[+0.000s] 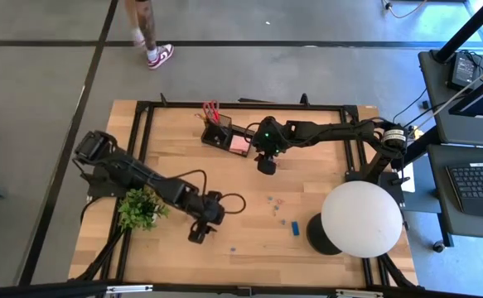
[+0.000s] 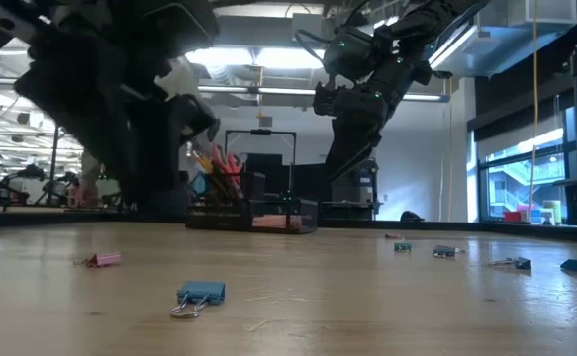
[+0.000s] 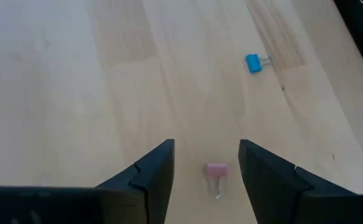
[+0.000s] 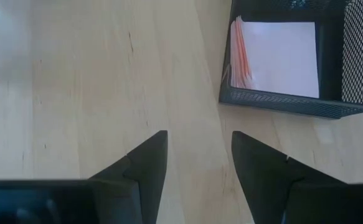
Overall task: Pick and place office supplies into organizer
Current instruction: Put the pink binder clip into the black desk organizer
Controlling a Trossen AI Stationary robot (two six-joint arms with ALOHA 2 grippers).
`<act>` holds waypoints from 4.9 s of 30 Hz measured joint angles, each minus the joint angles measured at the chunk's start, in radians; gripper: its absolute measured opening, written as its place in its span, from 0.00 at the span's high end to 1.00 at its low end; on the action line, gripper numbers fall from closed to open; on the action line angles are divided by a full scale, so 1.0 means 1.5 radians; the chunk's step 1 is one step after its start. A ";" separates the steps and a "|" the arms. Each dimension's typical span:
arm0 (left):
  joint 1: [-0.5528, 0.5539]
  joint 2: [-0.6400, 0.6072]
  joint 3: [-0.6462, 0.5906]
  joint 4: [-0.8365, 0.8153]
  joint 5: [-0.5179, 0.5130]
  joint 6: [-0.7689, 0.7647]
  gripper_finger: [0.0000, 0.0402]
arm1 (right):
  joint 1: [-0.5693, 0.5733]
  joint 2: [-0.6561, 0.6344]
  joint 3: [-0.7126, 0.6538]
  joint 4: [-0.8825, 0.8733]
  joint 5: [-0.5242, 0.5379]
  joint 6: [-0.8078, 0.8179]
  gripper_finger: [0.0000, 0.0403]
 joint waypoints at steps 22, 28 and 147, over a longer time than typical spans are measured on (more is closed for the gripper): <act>-0.058 0.095 0.002 0.014 -0.063 -0.074 0.58 | 0.000 0.000 0.000 0.005 0.000 -0.001 0.55; -0.058 0.094 0.003 0.004 -0.059 -0.074 0.58 | 0.000 0.000 0.000 0.005 0.000 -0.001 0.55; -0.067 0.081 0.002 -0.029 -0.057 -0.056 0.75 | 0.000 0.000 0.000 0.020 0.000 -0.002 0.55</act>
